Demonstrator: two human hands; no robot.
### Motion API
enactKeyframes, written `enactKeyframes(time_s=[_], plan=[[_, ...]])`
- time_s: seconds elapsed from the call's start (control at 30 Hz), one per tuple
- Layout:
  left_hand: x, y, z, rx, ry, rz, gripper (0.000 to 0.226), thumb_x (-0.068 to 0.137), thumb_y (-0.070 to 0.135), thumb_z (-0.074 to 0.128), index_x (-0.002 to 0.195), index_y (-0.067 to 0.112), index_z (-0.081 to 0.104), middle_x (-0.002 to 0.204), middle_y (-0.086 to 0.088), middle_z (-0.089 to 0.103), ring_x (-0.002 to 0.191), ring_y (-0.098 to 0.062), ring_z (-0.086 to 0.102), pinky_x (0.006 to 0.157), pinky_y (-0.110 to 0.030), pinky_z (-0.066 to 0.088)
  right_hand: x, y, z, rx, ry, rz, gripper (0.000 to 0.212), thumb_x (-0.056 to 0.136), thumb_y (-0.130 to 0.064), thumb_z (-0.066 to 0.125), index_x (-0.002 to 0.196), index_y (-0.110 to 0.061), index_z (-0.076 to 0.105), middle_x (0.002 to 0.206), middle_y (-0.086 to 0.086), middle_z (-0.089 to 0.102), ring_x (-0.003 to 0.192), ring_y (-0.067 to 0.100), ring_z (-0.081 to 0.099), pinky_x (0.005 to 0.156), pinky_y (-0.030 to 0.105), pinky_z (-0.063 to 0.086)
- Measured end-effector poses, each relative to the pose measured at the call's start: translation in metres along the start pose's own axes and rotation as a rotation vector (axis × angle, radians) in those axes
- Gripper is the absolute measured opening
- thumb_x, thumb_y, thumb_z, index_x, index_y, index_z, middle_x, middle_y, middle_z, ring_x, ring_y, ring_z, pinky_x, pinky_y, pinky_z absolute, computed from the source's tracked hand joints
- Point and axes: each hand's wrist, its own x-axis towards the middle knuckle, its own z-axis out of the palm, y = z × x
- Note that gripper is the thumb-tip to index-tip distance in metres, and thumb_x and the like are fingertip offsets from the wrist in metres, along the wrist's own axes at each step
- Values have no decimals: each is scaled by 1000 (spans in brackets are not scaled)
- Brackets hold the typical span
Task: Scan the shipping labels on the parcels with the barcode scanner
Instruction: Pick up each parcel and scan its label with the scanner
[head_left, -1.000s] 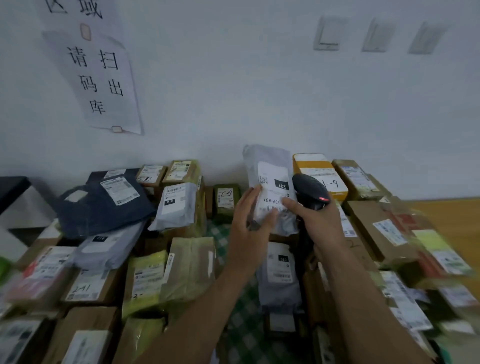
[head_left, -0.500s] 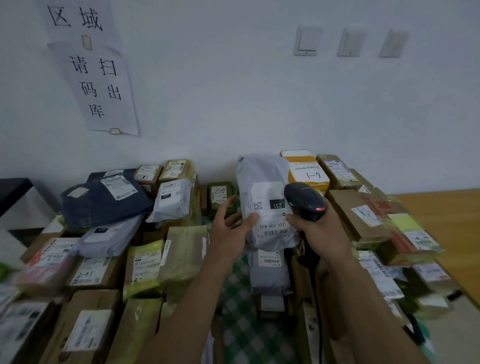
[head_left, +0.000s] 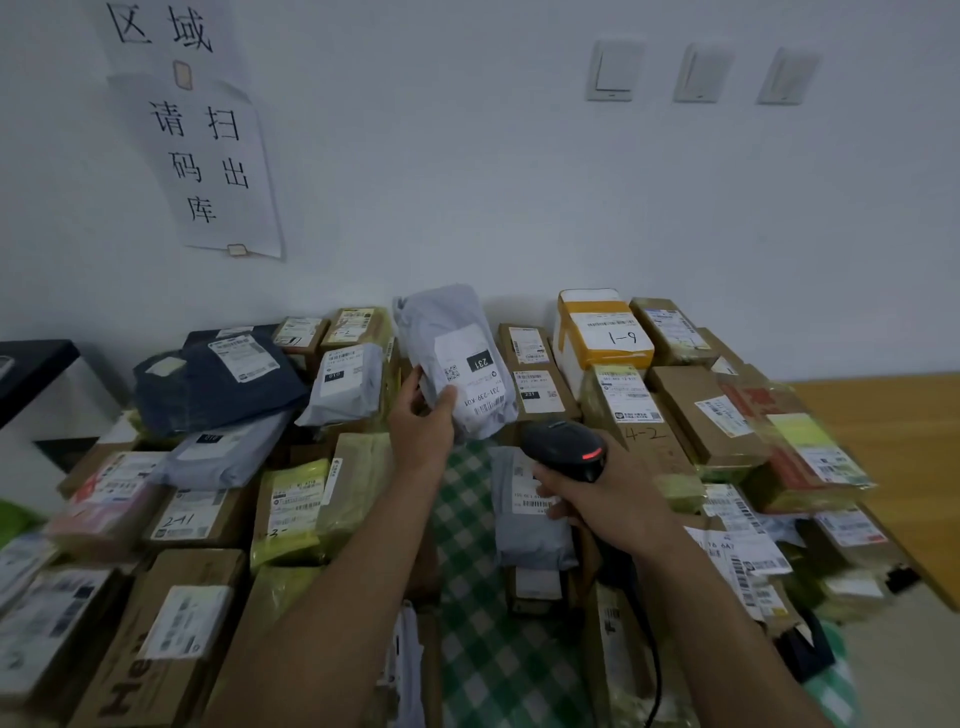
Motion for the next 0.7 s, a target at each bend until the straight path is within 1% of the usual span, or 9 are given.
enactKeyframes(time_s=[0.07, 0.23, 0.3, 0.4, 0.5, 0.57, 0.63, 0.7], plan=[[4, -4, -2, 1, 13, 2, 51, 99, 18, 69, 147, 27, 55, 144, -2, 62, 129, -25, 62, 59, -13, 56, -3, -1, 2, -34, -19, -6, 36, 92, -26, 80, 118, -33, 56, 87, 0, 78, 74, 20, 77, 71, 32, 61], [10, -13, -7, 9, 35, 0, 48, 99, 17, 69, 145, 27, 57, 142, -2, 64, 127, -26, 63, 64, -17, 57, -7, -3, 5, -59, -51, 15, 39, 91, -28, 80, 122, -31, 55, 87, 0, 78, 75, 19, 78, 70, 30, 62], [12, -16, -8, 16, 35, 4, 49, 98, 16, 69, 145, 26, 57, 143, -3, 63, 128, -26, 62, 70, -21, 58, -9, -6, 7, -57, -60, 19, 36, 92, -28, 79, 117, -34, 55, 87, 2, 77, 74, 19, 77, 72, 32, 62], [12, -18, -10, 14, 41, -3, 50, 98, 13, 69, 145, 24, 56, 145, -5, 61, 129, -27, 61, 80, -31, 59, -12, -11, 8, -57, -83, -2, 28, 94, -25, 77, 105, -39, 55, 85, 5, 76, 70, 16, 76, 71, 32, 62], [13, -19, -13, 1, 45, -9, 50, 98, 13, 68, 146, 24, 56, 145, -5, 61, 130, -27, 60, 86, -36, 60, -14, -15, 9, -67, -107, -16, 27, 95, -24, 75, 103, -40, 56, 86, 7, 76, 69, 17, 75, 72, 34, 62], [13, -20, -14, 2, 45, -7, 50, 98, 14, 68, 146, 25, 56, 145, -6, 60, 130, -28, 60, 88, -40, 61, -14, -14, 9, -77, -116, -17, 26, 96, -25, 75, 103, -40, 56, 86, 8, 76, 71, 18, 76, 75, 37, 63], [13, -21, -15, 17, 45, -3, 49, 99, 16, 68, 145, 26, 55, 146, -5, 60, 129, -29, 61, 86, -41, 63, -12, -10, 9, -89, -120, -3, 27, 95, -27, 76, 107, -41, 55, 84, 7, 77, 73, 19, 77, 75, 37, 63], [12, -21, -16, 18, 48, -3, 49, 99, 16, 67, 145, 27, 55, 147, -5, 59, 130, -28, 60, 83, -39, 63, -10, -8, 9, -88, -128, 14, 31, 94, -30, 76, 111, -41, 53, 82, 5, 77, 74, 20, 77, 75, 37, 63]])
